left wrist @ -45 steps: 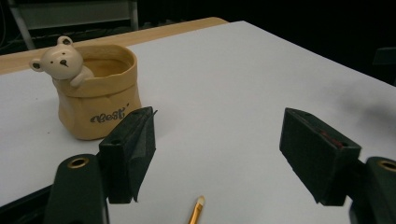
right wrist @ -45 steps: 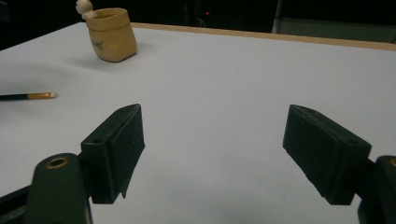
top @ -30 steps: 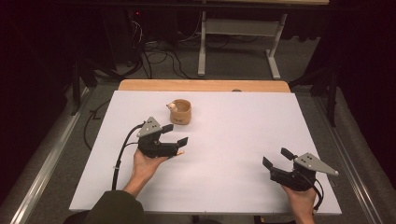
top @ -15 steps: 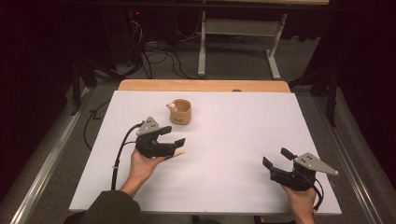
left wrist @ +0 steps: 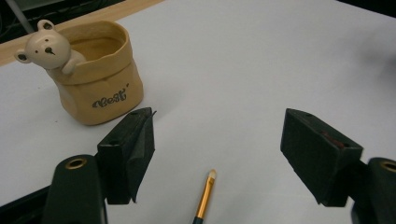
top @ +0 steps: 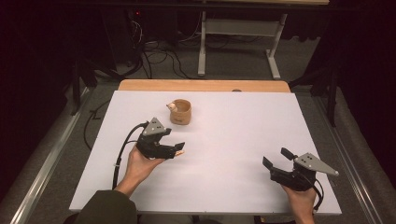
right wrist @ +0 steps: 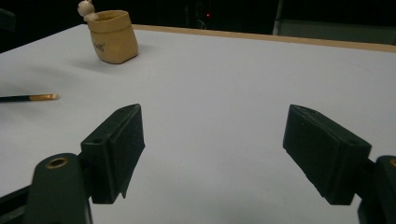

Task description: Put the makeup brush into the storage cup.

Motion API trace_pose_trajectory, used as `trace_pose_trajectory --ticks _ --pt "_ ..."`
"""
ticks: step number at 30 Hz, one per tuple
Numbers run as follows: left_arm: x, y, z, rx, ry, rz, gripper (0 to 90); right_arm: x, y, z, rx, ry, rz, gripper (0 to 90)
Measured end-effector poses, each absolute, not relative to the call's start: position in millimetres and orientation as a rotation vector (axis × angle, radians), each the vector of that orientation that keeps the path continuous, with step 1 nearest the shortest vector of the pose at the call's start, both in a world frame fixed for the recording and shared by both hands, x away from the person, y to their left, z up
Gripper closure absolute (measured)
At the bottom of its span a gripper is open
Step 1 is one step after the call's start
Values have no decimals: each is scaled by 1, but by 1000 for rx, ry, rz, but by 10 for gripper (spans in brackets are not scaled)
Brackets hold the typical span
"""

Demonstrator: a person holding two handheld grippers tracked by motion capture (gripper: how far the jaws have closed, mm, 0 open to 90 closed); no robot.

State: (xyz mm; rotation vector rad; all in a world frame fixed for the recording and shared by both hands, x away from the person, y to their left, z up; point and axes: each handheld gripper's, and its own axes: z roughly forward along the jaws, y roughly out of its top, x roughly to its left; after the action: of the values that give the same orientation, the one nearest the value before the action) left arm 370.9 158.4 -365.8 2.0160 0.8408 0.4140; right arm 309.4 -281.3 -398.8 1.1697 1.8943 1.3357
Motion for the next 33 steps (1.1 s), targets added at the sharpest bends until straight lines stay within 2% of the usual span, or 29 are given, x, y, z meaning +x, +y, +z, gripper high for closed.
trace_pose_trajectory --ticks 33 --pt "374 159 -361 2261 831 360 284 308 -282 -398 1162 1881 1335 224"
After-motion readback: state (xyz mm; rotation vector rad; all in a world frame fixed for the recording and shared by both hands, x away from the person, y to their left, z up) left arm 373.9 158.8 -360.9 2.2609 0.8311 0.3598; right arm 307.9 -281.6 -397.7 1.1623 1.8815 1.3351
